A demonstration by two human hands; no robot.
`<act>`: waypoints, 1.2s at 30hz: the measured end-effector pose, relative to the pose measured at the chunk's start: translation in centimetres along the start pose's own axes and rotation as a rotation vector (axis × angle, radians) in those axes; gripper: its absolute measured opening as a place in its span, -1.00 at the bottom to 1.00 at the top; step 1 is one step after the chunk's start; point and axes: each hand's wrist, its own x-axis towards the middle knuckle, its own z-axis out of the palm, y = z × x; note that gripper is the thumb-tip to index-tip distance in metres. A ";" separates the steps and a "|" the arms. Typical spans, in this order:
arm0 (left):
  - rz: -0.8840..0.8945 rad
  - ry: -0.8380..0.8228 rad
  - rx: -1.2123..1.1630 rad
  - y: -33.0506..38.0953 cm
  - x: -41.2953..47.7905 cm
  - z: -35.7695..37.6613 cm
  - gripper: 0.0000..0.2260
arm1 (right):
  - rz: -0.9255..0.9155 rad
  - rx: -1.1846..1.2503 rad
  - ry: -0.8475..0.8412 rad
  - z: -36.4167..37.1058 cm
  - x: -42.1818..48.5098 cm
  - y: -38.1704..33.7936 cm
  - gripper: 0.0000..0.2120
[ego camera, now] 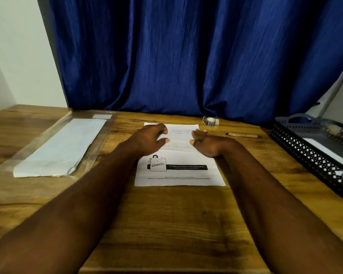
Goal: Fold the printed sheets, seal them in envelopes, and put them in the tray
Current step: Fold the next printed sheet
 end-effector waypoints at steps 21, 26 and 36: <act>0.068 -0.058 0.059 -0.1 0.3 -0.9 -0.33 | 0.030 0.127 0.385 1.0 -0.4 1.9 -0.26; 0.146 0.069 -0.024 0.5 0.2 -1.1 -0.50 | -0.129 0.185 0.616 0.9 -1.0 2.0 -0.26; 0.192 0.137 -0.006 1.4 0.1 -1.7 -0.91 | -0.141 0.001 0.612 0.2 -1.6 1.2 -0.71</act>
